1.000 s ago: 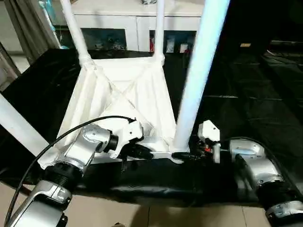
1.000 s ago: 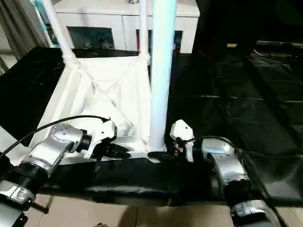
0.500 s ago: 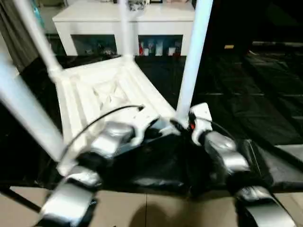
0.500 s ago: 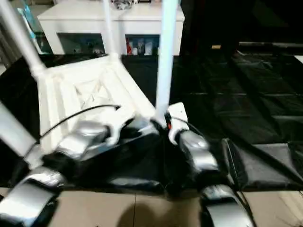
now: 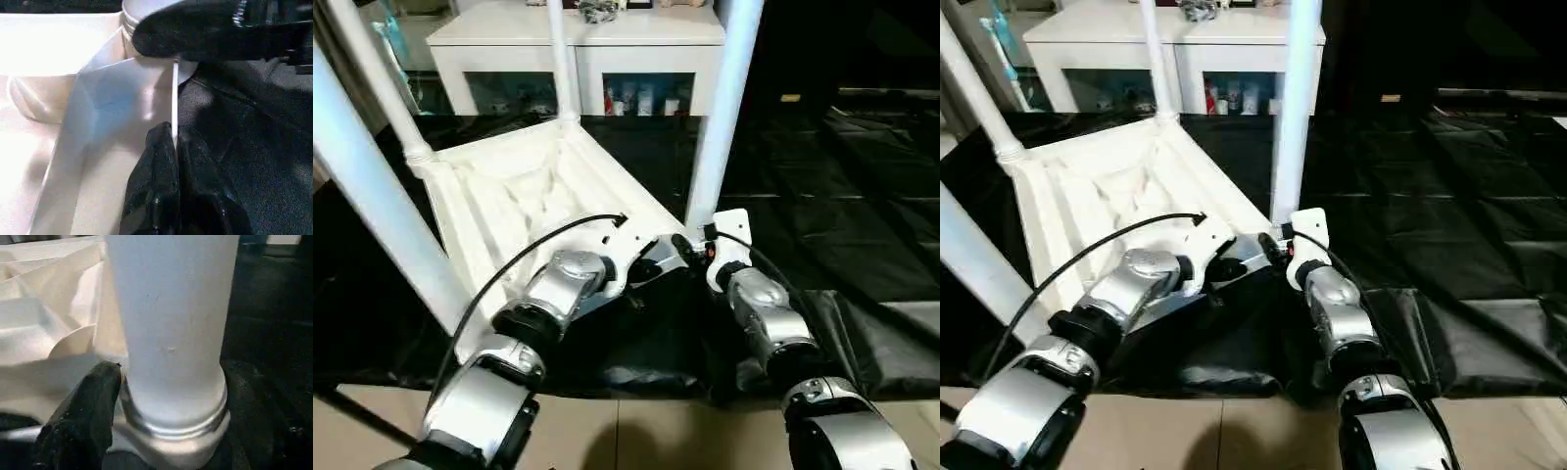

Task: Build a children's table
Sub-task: Rotate leg to tighten

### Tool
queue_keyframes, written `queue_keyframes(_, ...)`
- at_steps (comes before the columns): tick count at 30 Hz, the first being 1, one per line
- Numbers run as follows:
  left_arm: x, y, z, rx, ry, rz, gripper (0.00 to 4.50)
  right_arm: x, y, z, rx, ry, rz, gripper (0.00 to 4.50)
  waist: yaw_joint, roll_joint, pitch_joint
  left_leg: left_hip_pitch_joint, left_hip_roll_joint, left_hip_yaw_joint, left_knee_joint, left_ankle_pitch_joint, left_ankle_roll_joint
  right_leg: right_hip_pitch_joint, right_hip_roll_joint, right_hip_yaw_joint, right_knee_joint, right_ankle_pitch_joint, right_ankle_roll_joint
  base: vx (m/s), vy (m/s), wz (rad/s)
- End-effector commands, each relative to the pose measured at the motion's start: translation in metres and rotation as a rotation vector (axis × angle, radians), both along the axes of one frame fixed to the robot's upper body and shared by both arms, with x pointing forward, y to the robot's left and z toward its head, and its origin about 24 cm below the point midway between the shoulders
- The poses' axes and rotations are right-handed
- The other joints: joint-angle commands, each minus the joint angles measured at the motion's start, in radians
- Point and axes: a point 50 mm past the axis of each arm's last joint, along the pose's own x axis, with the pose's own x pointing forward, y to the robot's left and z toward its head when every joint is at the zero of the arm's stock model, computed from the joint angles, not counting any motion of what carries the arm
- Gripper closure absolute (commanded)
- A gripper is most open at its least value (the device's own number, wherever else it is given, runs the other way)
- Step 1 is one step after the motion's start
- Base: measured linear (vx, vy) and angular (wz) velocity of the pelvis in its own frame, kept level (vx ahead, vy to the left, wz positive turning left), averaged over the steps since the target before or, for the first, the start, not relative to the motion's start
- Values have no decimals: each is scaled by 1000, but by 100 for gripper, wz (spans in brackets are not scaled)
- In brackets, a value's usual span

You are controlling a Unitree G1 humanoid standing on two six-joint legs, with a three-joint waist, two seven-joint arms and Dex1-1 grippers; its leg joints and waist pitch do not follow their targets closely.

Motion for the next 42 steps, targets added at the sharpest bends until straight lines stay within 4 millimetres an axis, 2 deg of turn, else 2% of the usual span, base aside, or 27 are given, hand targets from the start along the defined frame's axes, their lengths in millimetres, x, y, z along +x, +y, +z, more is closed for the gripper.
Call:
queue_keyframes(1,-11,16,-24,73,90,12,450,-2,8,6,-6,-41,96,77,4,-15,-53,5,15,-18,-86,-410,41,32,-32,17,-92,-501,-138,0,0,0)
queue_keyframes(2,-13,21,-25,76,93,-3,450,-3,0,8,-38,-59,137,60,6,-19,-54,7,16,-17,-84,-400,45,32,-32,19,-93,-499,-140,0,0,0)
queue_keyframes(4,-14,24,-25,75,97,-15,450,-4,-5,10,-57,-71,177,60,9,-20,-56,0,18,-16,-84,-363,57,39,-33,20,-87,-458,-153,0,0,0)
queue_keyframes(5,-20,32,-24,58,101,-85,450,-11,-21,13,-102,-99,290,60,12,-21,-56,0,19,-16,-84,-351,68,41,-34,19,-87,-454,-158,0,0,0)
queue_keyframes(7,-23,37,-24,52,107,-126,450,-16,-29,14,-125,-111,355,60,15,-23,-56,-2,21,-14,-82,-334,75,42,-34,23,-84,-432,-159,0,0,0)
queue_keyframes(8,-26,39,-22,45,91,-182,450,-19,-33,15,-134,-118,397,60,16,-21,-58,1,23,-12,-81,-318,84,40,-33,25,-81,-394,-180,0,0,0)
queue_keyframes(9,-29,39,-20,30,82,-234,450,-21,-35,17,-135,-122,429,60,16,-24,-59,-1,22,-9,-79,-299,90,42,-32,26,-75,-359,-195,0,0,0)
queue_keyframes(11,-40,42,-16,-12,100,-349,450,-29,-39,20,-127,-132,521,60,20,-19,-61,-7,28,-10,-79,-263,105,49,-33,26,-65,-310,-215,0,0,0)
queue_keyframes(13,-50,45,-12,-37,132,-431,450,-37,-42,23,-83,-123,606,60,24,-17,-63,0,31,-5,-76,-253,109,45,-29,25,-62,-279,-232,29,-9,1)
queue_keyframes(14,-52,46,-11,-37,135,-452,450,-39,-42,24,-71,-118,632,60,28,-15,-65,3,35,-4,-74,-239,114,46,-28,26,-54,-238,-247,55,-10,2)
queue_keyframes(16,-54,47,-10,-35,138,-469,450,-43,-43,24,-63,-107,674,60,33,-10,-67,-1,35,-1,-71,-190,120,45,-23,25,-45,-169,-267,53,-3,0)
queue_keyframes(18,-57,50,-8,-32,140,-494,450,-51,-42,21,-68,-75,766,60,43,-11,-73,7,35,0,-65,-159,128,45,-20,26,-32,-77,-293,59,18,1)
queue_keyframes(19,-58,50,-8,-32,141,-496,450,-52,-41,21,-69,-70,779,60,45,-10,-72,5,35,0,-64,-151,133,45,-20,26,-30,-62,-296,0,0,0)
queue_keyframes(22,-59,51,-6,-28,141,-501,450,-58,-38,17,-79,-42,840,60,55,-10,-70,6,34,3,-63,-153,135,44,-22,27,-31,-69,-293,0,0,0)
queue_keyframes(24,-59,50,-6,-23,144,-507,450,-58,-36,16,-86,-34,854,60,60,-10,-68,8,35,3,-67,-188,112,42,-24,28,-37,-122,-281,0,0,0)
queue_keyframes(26,-59,49,-5,-21,145,-511,450,-57,-34,14,-91,-29,859,94,58,-10,-64,8,34,2,-71,-227,88,42,-25,29,-42,-175,-263,0,0,0)
queue_keyframes(28,-59,49,-5,-20,145,-512,450,-57,-34,14,-92,-27,859,94,58,-12,-63,8,33,1,-71,-243,78,42,-27,30,-45,-203,-252,0,0,0)
queue_keyframes(30,-60,49,-4,-19,147,-514,450,-57,-34,15,-97,-20,864,122,58,-13,-62,10,33,1,-73,-251,67,42,-27,31,-48,-232,-241,0,0,0)
queue_keyframes(35,-60,51,-4,-13,152,-511,450,-56,-36,16,-94,-22,859,148,59,-13,-67,6,31,0,-68,-202,80,45,-26,30,-41,-176,-247,0,0,0)
queue_keyframes(36,-60,51,-5,-11,154,-510,450,-56,-36,16,-94,-20,860,167,59,-12,-67,6,31,0,-68,-196,85,45,-26,29,-40,-165,-251,0,0,0)
queue_keyframes(42,-62,53,-6,-6,167,-514,450,-57,-37,15,-95,-13,868,179,59,-12,-69,6,31,0,-66,-190,90,47,-26,29,-39,-162,-255,0,0,0)
